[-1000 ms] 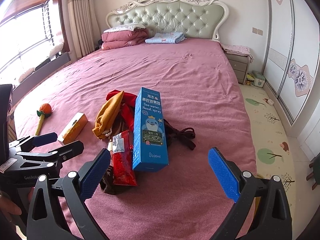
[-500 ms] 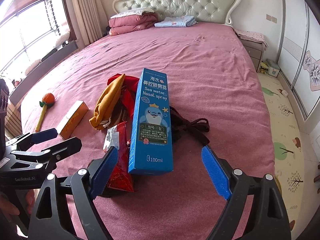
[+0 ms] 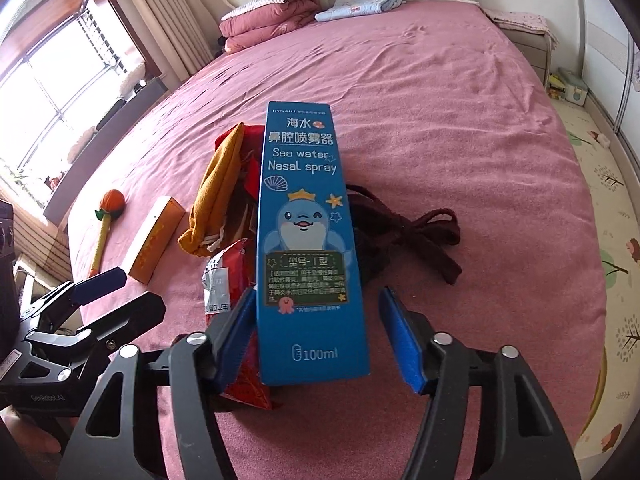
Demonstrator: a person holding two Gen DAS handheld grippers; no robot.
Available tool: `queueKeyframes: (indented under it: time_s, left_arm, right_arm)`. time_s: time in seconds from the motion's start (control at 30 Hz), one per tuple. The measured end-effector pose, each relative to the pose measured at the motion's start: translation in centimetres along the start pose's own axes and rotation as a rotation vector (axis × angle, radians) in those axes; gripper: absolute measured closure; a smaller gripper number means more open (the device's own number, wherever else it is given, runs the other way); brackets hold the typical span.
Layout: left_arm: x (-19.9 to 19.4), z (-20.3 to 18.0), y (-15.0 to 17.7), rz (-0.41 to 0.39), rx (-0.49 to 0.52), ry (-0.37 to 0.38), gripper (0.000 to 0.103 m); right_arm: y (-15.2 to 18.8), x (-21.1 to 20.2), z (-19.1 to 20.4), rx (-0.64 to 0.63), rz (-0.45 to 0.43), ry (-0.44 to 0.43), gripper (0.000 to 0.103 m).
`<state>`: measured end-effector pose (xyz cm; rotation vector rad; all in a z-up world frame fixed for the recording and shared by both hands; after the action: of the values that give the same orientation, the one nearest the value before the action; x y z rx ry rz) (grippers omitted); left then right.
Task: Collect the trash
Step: 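Grasp the blue nasal spray box with the right tool while the left tool grasps the red packet, then carry the box and red packet to the yellow wastebasket and release both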
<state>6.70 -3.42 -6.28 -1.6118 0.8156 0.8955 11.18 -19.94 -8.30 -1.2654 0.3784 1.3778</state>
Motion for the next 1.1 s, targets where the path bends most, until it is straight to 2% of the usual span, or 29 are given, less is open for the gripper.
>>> queueKeyframes:
  time_s: [0.17,0.5,0.57,0.7,0.77,0.83,0.93,1.1]
  left_arm:
    - [0.3,-0.4,-0.2,0.009,-0.002,0.010,0.004]
    - [2.9,-2.9,-0.8,0.069,0.002,0.050,0.005]
    - [3.7,-3.2,-1.1,0.089,-0.006,0.063,0.010]
    - [4.9,-3.4,-1.8,0.120,-0.018,0.066,0.028]
    - [5.2,-3.5,-2.0,0.130,-0.026,0.084,0.040]
    - [5.2,-3.6,-2.1,0.133,-0.025,0.097,0.064]
    - [4.4,-4.1,-2.0,0.105,-0.005,0.125,0.068]
    - [1.9,-5.2,-2.0,0.036,0.047,0.126,0.070]
  right_arm:
    - [0.6,-1.3,0.6,-0.065,-0.051,0.038,0.057]
    - [1.5,-3.2,-1.6,-0.059,-0.094,0.078,0.058]
    - [1.7,-3.4,-2.1,-0.049,-0.097,0.067,0.058]
    - [1.9,-3.8,-2.5,-0.054,-0.106,0.082,0.058]
    - [2.0,-3.9,-2.9,-0.046,-0.109,0.079,0.058]
    - [2.1,-4.1,-3.2,-0.040,-0.114,0.084,0.058]
    - [2.3,-4.4,-3.5,-0.033,-0.123,0.090,0.058]
    - [2.7,-5.6,-3.8,-0.035,-0.154,0.102,0.058]
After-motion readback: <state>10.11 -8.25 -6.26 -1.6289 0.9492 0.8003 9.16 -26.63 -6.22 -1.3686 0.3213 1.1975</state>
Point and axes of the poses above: each gripper's, at about its wrist camera, not at the fingertips, and x roughly the way its jaws point, z to its left, y to its underside, the point moved 3 cm from there along x, roughly the way its jaws point, and after that the axes turned 7 degrees about z, right-handed, at the moved point
